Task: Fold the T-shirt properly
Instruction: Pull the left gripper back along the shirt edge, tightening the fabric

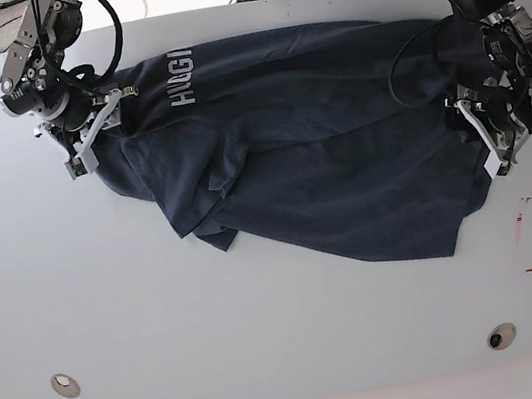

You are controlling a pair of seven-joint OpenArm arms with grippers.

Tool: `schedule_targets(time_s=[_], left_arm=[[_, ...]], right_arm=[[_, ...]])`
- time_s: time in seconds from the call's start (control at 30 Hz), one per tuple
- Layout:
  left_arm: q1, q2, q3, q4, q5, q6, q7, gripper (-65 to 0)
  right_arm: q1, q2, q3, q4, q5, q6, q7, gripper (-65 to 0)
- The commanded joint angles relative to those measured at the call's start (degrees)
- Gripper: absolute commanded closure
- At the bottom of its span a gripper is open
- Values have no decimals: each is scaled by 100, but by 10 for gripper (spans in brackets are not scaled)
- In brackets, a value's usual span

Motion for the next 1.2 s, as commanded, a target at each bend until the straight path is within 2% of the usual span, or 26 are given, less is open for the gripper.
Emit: schedule_targets(time_s=[0.0, 0.4, 0.57, 0.7, 0.77, 0.93, 1.17], left_arm=[[-113, -72, 0, 84, -38, -6, -40, -342], [-104, -99, 246, -127, 6, -6, -23, -328], [-139, -99, 264, -470, 6, -6, -32, -215], [-157, -99, 264, -760, 6, -6, -76, -47], [-157, -99, 273, -769, 6, -6, -155, 0], [-131, -107, 273, -356, 6, -6, -207, 0], [1, -107, 273, 831, 15, -6, -190, 0]], right_arm=[[38, 41, 18, 81, 92, -5, 91, -298], [38, 41, 18, 81, 92, -5, 91, -298], [100, 41, 26, 81, 92, -5, 91, -298], [117, 41, 26, 81, 92, -5, 91, -298], [126, 41, 26, 81, 92, -5, 91, -298], [135, 41, 26, 81, 92, -5, 91, -298], [135, 41, 35, 81, 92, -5, 91, -298]])
